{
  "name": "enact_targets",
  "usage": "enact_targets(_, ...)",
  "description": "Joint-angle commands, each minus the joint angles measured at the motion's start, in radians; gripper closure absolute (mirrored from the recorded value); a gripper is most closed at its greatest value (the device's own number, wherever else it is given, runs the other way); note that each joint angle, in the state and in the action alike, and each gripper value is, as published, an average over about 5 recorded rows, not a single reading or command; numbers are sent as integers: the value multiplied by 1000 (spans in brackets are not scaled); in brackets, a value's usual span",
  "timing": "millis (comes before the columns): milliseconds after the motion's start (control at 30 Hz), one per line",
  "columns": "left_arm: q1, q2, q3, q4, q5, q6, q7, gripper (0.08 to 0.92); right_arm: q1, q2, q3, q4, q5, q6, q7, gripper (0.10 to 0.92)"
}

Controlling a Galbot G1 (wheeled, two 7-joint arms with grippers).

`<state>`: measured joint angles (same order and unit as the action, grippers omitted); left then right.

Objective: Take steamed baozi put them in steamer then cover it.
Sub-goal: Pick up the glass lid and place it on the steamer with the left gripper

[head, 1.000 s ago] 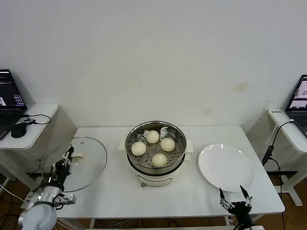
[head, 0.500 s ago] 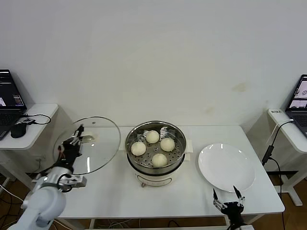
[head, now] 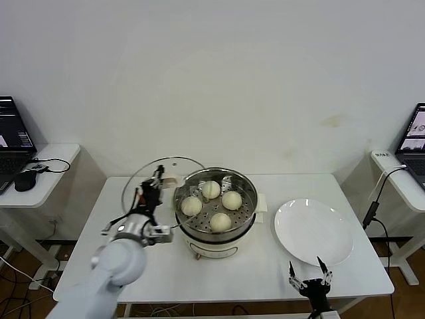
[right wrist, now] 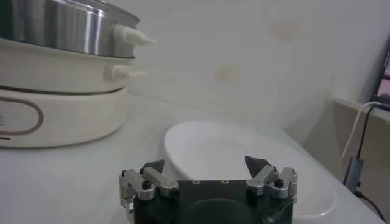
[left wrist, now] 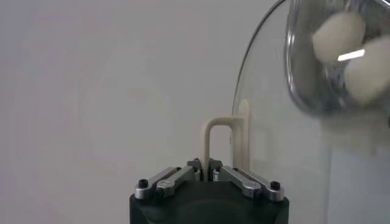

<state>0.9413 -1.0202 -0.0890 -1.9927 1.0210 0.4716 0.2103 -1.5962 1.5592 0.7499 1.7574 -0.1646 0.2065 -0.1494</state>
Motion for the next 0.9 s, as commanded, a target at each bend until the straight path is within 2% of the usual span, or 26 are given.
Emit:
enact_targets(33,-212,-169,269,110,151,105,131,859,4,7,-11,-6,-41,8,16,203)
enact_targets(300,-239,-285,303,216,267,88,159,859,3,1,-10,-7,-43,11,16,203)
enact_targets(533,-229,-318,283,281,305,66,152,859,-1,-6,-10,-9,-43,14,14,203)
enact_targets(900,-198,-342,229,315,334,30,122,859,-6,-5,-21,-8,-44,12,13,203)
